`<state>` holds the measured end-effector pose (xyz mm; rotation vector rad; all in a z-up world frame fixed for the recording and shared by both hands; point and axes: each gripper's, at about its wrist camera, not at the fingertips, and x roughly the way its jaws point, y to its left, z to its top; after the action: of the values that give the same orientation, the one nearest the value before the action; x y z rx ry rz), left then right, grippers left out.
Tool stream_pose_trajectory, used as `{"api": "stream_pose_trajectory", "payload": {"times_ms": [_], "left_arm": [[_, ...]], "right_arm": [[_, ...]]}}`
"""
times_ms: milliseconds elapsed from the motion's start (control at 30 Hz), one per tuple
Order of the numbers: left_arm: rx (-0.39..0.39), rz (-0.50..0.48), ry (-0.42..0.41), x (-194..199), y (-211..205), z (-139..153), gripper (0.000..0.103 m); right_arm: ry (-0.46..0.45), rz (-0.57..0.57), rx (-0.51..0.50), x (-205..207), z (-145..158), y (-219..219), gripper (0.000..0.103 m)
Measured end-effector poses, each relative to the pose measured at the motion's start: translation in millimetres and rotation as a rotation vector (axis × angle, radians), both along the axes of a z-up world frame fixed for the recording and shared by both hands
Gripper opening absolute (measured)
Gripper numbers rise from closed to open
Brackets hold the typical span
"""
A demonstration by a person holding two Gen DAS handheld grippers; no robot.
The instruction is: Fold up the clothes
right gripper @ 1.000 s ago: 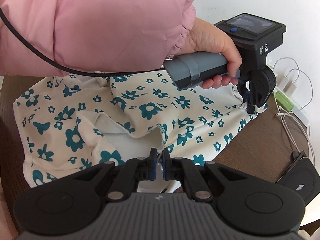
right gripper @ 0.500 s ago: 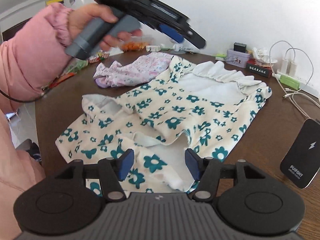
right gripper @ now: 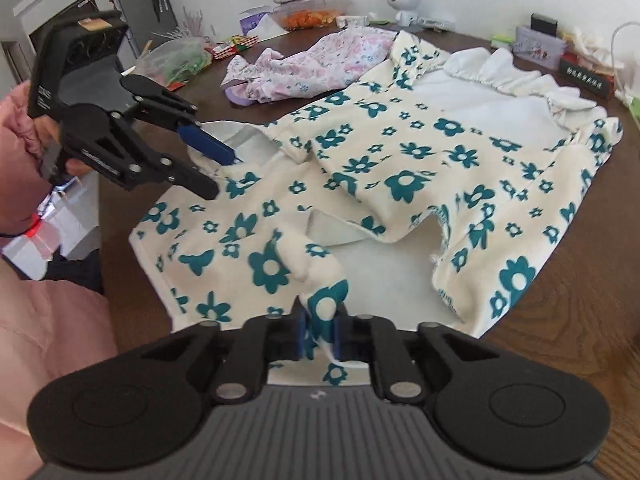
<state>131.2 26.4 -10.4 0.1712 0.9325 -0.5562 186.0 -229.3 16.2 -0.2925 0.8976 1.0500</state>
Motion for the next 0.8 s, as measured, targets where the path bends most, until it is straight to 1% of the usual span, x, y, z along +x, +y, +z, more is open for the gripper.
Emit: {"api": "stream_pose_trajectory", "payload": {"times_ms": [67,100,133,167,200,233,267,300,333,433,467,500,533,567,633,667,800], "left_arm": [[0.011,0.013,0.007,2,0,-6,0.031],[0.000,0.020,0.003,3,1,-5,0.032],[-0.014,0.028,-0.008,3,1,-2,0.034],[-0.028,0.036,-0.019,3,2,2,0.042],[-0.047,0.032,-0.043,2,1,8,0.047],[-0.067,0.026,-0.069,0,-1,14,0.057],[-0.079,0.018,-0.089,0,-5,20,0.060],[-0.088,-0.002,-0.103,1,-12,25,0.062],[-0.096,-0.024,-0.117,2,-18,30,0.062],[-0.078,-0.089,-0.135,10,-46,35,0.060],[-0.070,-0.108,-0.135,13,-55,34,0.059],[-0.067,-0.129,-0.128,17,-63,31,0.053],[-0.065,-0.134,-0.119,21,-69,28,0.050],[-0.063,-0.136,-0.110,24,-73,24,0.049],[-0.071,-0.108,-0.090,28,-74,17,0.047],[-0.076,-0.092,-0.080,30,-73,13,0.046],[-0.104,-0.028,-0.069,29,-56,5,0.046]], "right_arm": [[0.031,0.001,0.003,3,4,-3,0.008],[0.047,0.001,0.004,4,7,-5,0.011],[0.063,0.001,0.006,5,9,-7,0.018],[0.063,-0.011,0.011,5,11,-9,0.038],[0.040,-0.038,0.026,1,16,-14,0.059],[0.010,-0.063,0.049,-7,21,-19,0.064],[-0.021,-0.085,0.071,-17,27,-25,0.066],[-0.053,-0.105,0.090,-30,33,-30,0.066],[-0.077,-0.120,0.104,-43,37,-32,0.066],[-0.116,-0.137,0.088,-82,39,-25,0.065],[-0.127,-0.139,0.069,-93,36,-19,0.064],[-0.139,-0.144,0.044,-105,32,-13,0.064],[-0.149,-0.152,0.023,-112,28,-8,0.064],[-0.159,-0.164,0.002,-118,22,-3,0.063],[-0.182,-0.206,-0.027,-125,12,6,0.061],[-0.194,-0.230,-0.039,-127,8,10,0.058],[-0.268,-0.327,-0.094,-136,-8,26,0.048]]}}
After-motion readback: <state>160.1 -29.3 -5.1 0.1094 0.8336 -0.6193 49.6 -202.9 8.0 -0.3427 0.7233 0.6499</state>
